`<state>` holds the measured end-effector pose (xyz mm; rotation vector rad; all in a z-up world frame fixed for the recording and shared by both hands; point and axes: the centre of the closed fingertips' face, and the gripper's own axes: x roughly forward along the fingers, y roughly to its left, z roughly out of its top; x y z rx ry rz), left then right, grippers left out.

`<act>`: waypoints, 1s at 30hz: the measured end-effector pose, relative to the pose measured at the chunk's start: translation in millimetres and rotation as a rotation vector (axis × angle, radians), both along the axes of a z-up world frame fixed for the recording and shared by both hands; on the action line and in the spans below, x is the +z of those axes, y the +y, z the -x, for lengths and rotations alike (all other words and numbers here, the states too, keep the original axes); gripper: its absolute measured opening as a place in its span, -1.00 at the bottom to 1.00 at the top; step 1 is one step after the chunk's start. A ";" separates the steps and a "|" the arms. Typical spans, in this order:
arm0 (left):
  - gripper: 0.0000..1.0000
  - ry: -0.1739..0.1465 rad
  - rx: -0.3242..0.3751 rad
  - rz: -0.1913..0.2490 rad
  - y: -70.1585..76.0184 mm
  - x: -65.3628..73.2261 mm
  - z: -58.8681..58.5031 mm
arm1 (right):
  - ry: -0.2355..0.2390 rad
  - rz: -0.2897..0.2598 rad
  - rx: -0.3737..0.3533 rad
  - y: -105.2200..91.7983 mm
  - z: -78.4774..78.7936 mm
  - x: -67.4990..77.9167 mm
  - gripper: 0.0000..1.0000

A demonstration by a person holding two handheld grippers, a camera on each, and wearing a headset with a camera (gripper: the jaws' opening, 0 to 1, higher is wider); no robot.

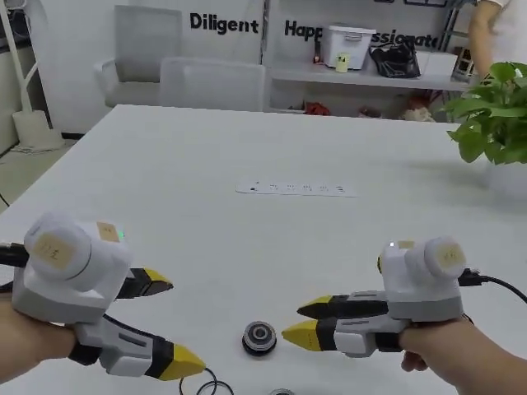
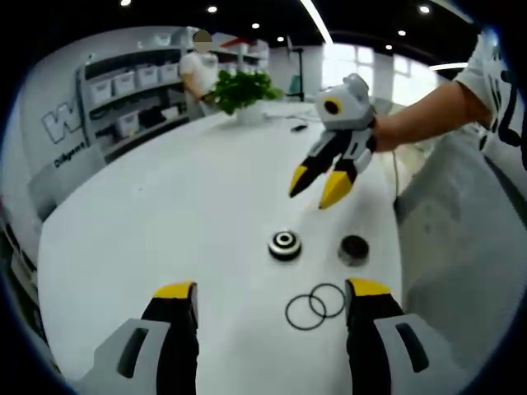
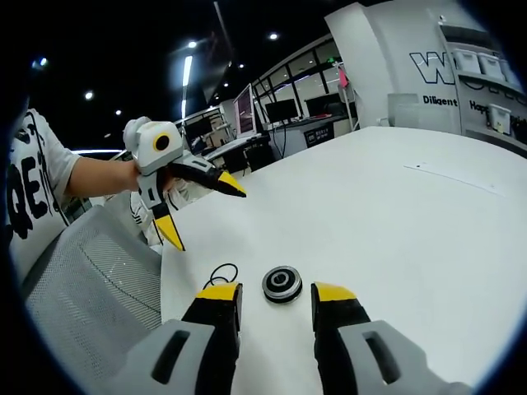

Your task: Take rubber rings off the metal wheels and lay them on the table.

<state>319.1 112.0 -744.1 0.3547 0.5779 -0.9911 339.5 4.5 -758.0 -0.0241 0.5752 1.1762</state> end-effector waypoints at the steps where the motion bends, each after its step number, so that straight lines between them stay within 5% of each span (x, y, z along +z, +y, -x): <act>1: 0.47 0.002 -0.001 0.000 -1.0 -0.7 -0.4 | 0.001 0.003 0.000 -0.4 0.1 -1.7 -0.40; 30: 0.39 0.023 -0.031 -0.010 -18.2 -22.4 -12.2 | -0.008 0.073 0.047 8.1 4.3 -28.3 -0.41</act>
